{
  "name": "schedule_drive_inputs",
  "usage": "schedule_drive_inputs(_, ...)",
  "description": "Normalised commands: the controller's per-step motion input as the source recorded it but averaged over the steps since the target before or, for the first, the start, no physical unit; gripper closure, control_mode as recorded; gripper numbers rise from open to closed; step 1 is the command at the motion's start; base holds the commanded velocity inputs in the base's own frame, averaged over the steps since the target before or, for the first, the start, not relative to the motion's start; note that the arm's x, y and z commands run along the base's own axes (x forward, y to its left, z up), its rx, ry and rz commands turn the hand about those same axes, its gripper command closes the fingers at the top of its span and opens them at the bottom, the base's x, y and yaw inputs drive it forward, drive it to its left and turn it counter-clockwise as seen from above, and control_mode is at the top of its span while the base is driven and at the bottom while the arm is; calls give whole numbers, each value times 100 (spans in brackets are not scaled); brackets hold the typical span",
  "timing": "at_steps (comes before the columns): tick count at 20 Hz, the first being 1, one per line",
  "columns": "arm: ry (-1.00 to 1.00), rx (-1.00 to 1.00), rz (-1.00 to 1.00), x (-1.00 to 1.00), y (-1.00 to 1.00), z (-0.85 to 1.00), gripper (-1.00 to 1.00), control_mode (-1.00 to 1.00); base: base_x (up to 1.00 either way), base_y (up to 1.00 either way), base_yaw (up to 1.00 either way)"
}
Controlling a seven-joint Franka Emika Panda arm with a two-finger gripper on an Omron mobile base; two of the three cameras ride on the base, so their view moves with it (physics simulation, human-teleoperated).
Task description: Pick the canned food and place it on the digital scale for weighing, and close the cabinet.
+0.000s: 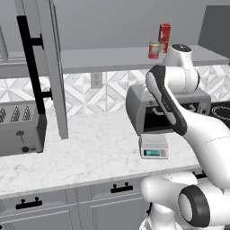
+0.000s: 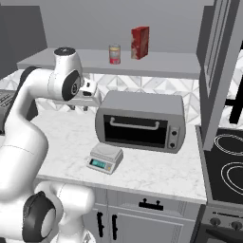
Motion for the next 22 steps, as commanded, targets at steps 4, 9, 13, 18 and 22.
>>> schedule_drive_inputs(4, -4, 0, 0, -40, 0, 0, -100, -100, 0, 0, 0)
schedule_drive_inputs(9, -30, -1, 0, -69, 0, 20, -100, -100, 0, 0, 0)
schedule_drive_inputs(13, -51, -2, 0, -50, -2, 63, -100, -100, 0, 0, 0)
schedule_drive_inputs(18, -31, 0, -7, -27, -17, 58, -100, -100, 0, 0, 0)
schedule_drive_inputs(22, -16, 0, -3, -13, -19, 57, -100, -100, 0, 0, 0)
